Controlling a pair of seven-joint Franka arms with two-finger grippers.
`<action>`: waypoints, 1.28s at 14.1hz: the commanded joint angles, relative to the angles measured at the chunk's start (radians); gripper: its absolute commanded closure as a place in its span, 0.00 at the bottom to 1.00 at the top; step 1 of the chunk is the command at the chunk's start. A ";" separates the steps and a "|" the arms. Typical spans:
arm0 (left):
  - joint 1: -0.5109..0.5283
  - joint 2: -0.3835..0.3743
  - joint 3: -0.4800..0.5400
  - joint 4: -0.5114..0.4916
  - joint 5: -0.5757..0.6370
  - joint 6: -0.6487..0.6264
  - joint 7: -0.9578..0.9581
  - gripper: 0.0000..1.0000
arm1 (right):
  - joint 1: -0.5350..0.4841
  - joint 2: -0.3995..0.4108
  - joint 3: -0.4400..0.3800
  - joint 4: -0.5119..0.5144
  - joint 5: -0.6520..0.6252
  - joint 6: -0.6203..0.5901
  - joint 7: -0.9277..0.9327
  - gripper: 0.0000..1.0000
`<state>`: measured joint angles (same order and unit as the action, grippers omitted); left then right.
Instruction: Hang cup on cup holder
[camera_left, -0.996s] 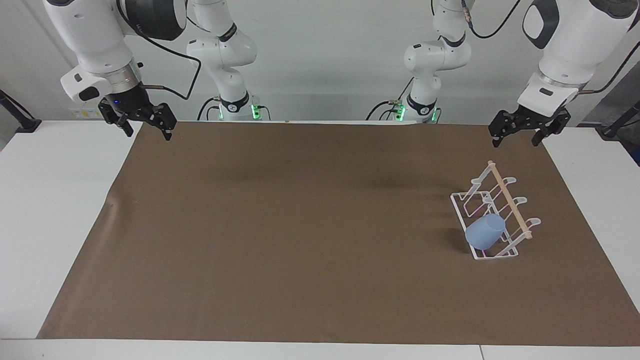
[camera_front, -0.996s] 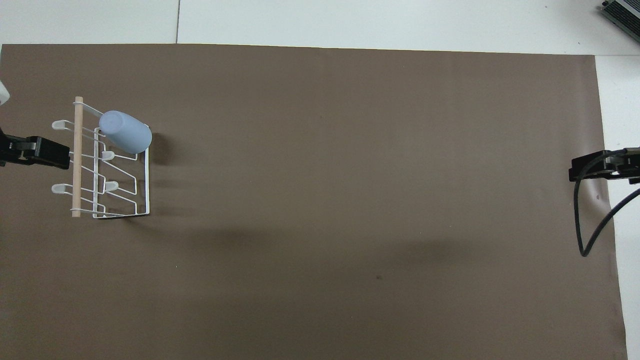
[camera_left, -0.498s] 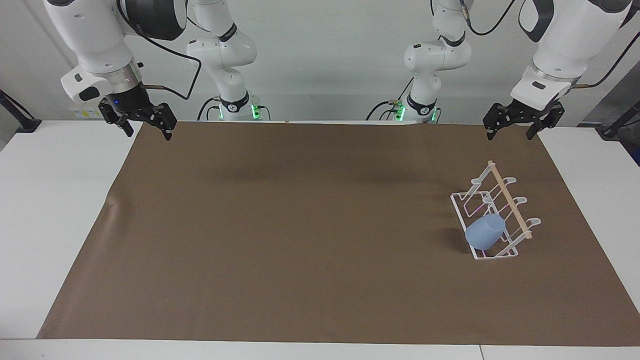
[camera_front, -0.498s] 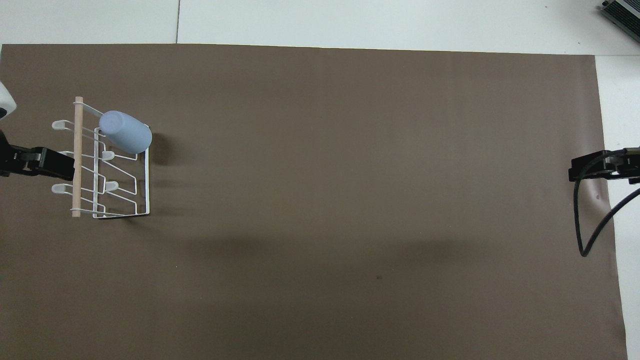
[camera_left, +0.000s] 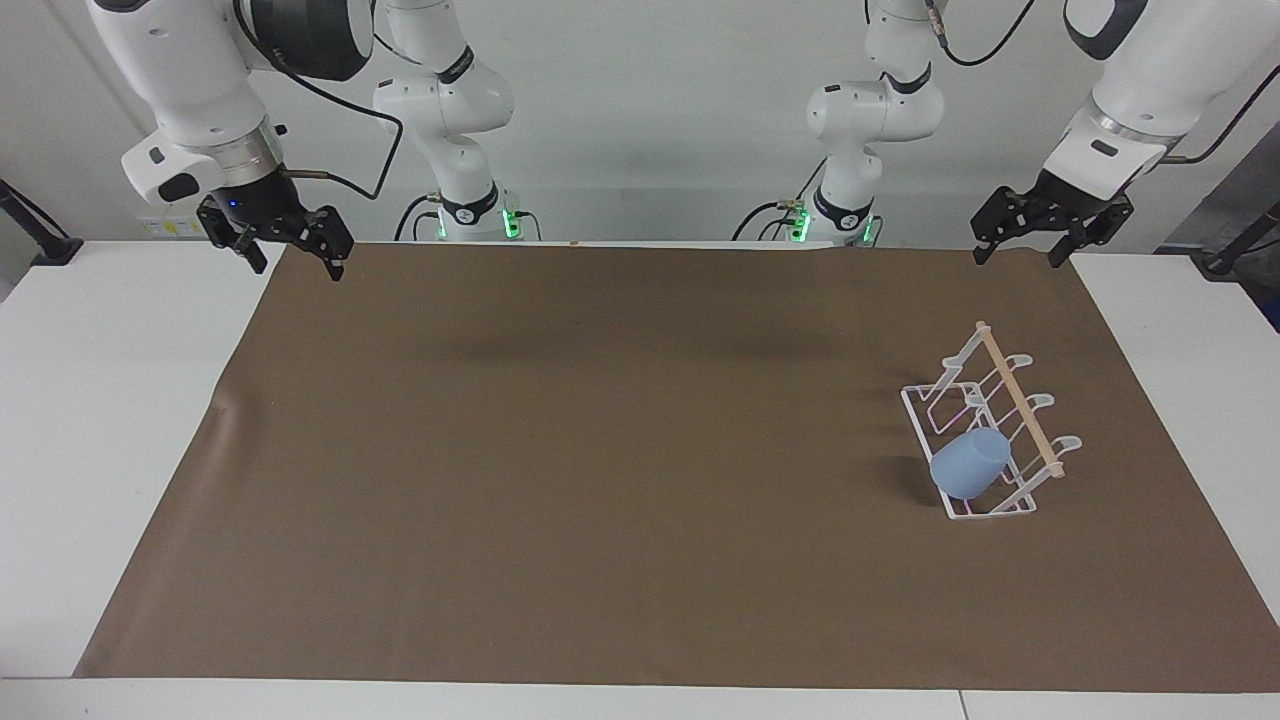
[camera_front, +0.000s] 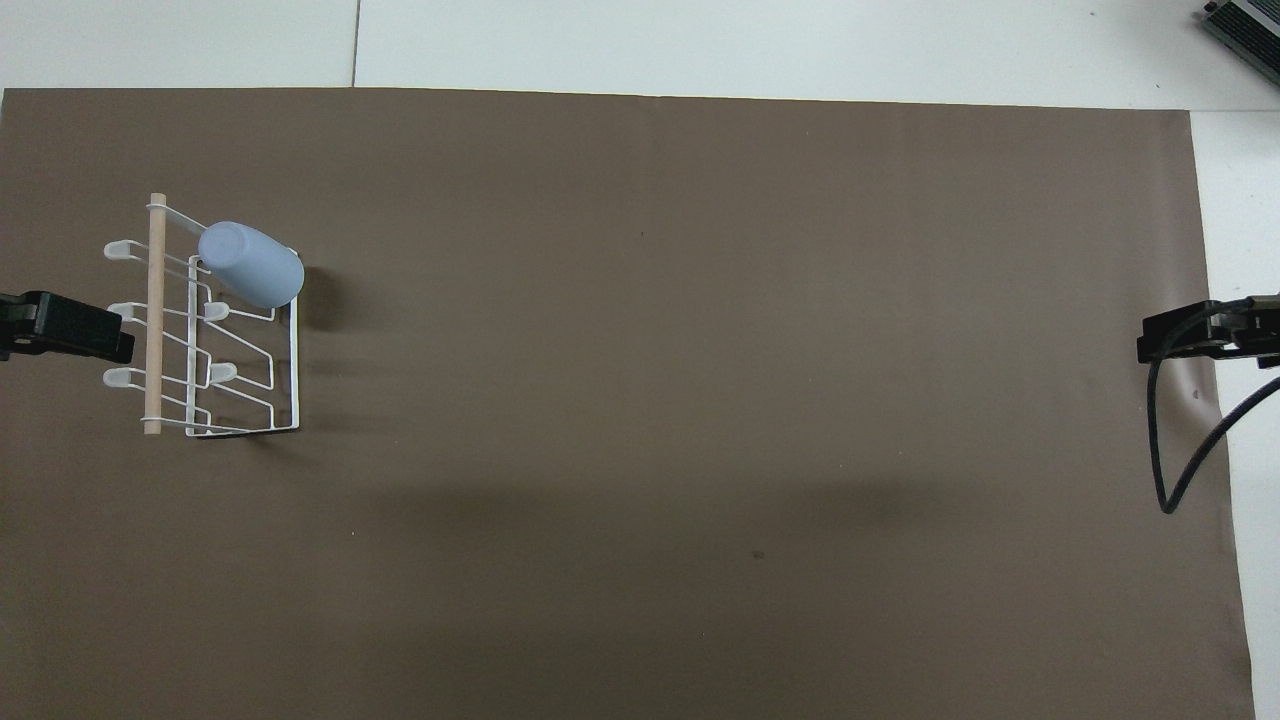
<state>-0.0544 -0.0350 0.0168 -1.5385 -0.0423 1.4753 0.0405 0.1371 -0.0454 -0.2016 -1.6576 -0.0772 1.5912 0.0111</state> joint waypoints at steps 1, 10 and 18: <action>-0.032 0.004 0.042 0.026 -0.019 0.040 0.006 0.00 | -0.007 -0.028 0.010 -0.033 -0.003 0.015 0.012 0.00; 0.005 0.004 -0.018 0.020 0.033 0.007 0.012 0.00 | -0.007 -0.028 0.010 -0.033 -0.003 0.015 0.012 0.00; 0.005 -0.011 -0.020 0.002 0.022 -0.010 0.018 0.00 | -0.007 -0.028 0.010 -0.033 -0.003 0.015 0.012 0.00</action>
<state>-0.0602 -0.0318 0.0047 -1.5250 -0.0240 1.4842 0.0413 0.1371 -0.0454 -0.2016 -1.6576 -0.0772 1.5912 0.0111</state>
